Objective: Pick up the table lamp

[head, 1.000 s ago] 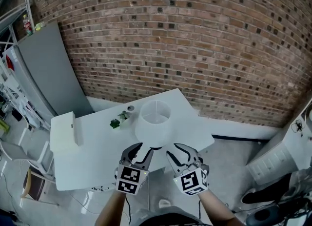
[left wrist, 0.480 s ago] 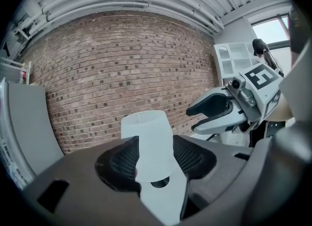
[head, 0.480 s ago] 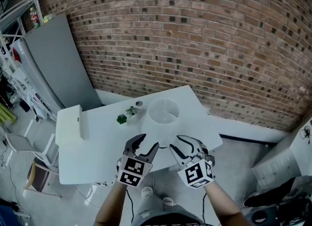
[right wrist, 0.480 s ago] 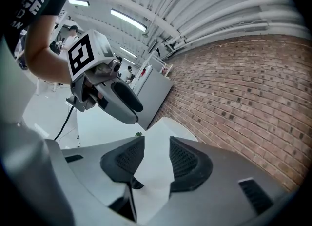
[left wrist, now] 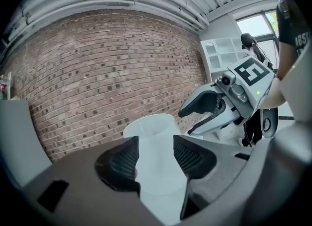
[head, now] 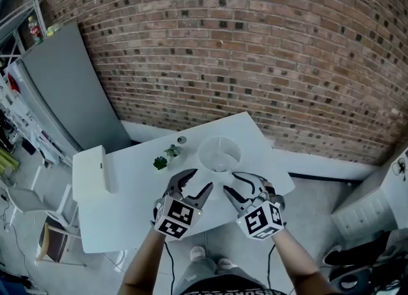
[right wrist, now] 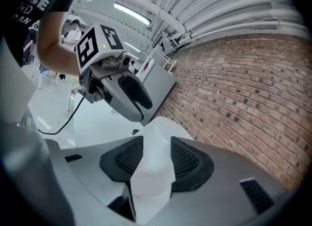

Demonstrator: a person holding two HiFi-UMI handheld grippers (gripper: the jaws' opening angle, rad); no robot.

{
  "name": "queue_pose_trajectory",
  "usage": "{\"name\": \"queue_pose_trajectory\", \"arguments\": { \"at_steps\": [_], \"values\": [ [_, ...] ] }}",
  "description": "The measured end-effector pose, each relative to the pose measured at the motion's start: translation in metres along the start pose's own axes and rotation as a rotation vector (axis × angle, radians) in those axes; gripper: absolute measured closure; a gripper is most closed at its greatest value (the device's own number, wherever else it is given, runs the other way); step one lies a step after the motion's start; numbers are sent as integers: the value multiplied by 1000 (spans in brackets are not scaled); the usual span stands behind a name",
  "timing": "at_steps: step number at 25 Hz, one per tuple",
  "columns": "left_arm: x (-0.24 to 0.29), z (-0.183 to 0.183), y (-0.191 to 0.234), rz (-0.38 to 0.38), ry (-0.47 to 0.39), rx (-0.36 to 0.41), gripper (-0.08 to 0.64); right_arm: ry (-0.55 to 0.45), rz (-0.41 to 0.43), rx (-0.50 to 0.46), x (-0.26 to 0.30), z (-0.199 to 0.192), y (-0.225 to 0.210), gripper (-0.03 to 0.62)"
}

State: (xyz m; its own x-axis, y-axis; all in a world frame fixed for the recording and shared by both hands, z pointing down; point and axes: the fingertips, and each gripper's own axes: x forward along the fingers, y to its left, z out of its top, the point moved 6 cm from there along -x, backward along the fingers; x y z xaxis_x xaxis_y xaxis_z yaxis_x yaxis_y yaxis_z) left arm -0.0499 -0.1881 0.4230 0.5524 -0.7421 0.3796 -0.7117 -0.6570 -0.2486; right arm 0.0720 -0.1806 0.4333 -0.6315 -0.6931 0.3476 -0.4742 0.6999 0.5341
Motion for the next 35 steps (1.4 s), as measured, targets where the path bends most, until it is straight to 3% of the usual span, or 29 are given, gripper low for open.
{"name": "queue_pose_trajectory", "arguments": {
  "at_steps": [13, 18, 23, 27, 35],
  "values": [
    [31, 8, 10, -233, 57, 256, 333, 61, 109, -114, 26, 8, -18, 410],
    [41, 8, 8, -343, 128, 371, 333, 86, 184, -159, 33, 6, -20, 410],
    [51, 5, 11, -428, 202, 448, 334, 147, 274, -227, 41, 4, -19, 411],
    [56, 5, 12, -476, 218, 456, 337, 177, 338, -262, 46, 1, -17, 423],
    [62, 7, 8, -571, 304, 546, 407, 214, 464, -275, 50, 2, -17, 463]
  ]
}}
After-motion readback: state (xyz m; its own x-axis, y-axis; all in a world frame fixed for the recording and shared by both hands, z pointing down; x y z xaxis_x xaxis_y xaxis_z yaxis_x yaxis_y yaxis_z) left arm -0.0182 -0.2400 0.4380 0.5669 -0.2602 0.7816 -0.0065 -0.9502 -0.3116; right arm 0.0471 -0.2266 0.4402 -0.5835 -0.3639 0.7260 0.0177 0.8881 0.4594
